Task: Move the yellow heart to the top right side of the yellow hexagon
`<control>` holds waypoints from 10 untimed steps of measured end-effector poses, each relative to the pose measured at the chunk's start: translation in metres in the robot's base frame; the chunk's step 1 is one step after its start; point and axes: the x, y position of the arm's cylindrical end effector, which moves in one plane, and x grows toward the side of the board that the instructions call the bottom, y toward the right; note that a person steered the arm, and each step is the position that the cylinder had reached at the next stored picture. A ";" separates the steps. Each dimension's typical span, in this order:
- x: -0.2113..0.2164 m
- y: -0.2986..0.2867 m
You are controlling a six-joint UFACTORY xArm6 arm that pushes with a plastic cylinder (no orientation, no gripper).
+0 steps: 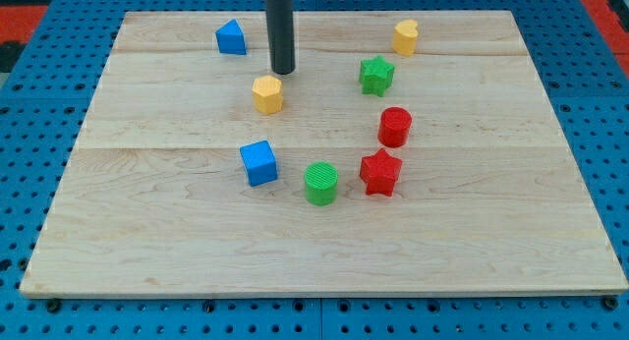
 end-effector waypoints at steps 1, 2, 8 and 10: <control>0.034 -0.002; 0.051 -0.025; -0.077 0.222; -0.047 0.142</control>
